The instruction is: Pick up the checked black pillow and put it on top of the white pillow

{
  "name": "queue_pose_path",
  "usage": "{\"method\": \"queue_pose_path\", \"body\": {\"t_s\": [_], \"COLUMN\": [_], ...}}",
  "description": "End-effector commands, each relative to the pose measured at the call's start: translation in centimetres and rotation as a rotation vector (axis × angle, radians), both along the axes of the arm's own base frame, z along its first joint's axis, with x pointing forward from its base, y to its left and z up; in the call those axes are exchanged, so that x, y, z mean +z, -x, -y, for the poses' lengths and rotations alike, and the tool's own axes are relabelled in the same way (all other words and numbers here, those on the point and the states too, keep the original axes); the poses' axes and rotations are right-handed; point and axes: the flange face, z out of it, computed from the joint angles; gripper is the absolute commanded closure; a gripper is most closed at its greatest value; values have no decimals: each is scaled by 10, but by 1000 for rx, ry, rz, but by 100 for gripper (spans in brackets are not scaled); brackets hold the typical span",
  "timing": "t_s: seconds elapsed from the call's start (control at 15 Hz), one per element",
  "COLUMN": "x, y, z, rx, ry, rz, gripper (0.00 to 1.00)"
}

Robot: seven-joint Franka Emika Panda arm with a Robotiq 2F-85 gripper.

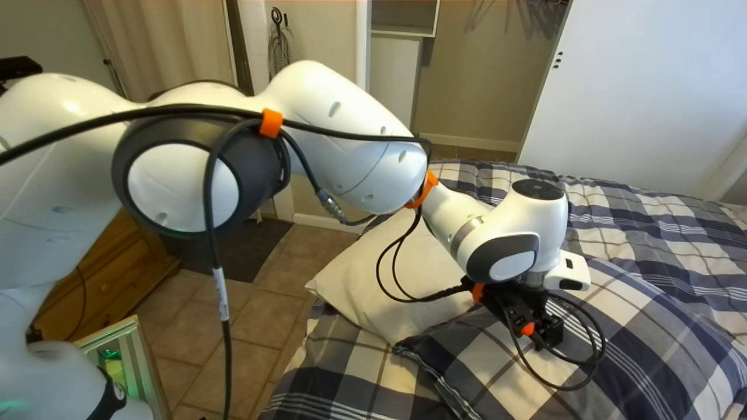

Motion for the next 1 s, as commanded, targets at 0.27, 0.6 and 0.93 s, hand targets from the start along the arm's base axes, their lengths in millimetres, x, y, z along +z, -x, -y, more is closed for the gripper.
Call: {"method": "queue_pose_path", "body": {"t_s": [0.27,0.6,0.93], "x": [-19,-10,-7], "y": [-8,-5,11], "z": [13,8,13], "rx": [-47,-52,-127], "ry": [-106,-135,-230], "rz": [41,36,8], "gripper": [26,61,95]}}
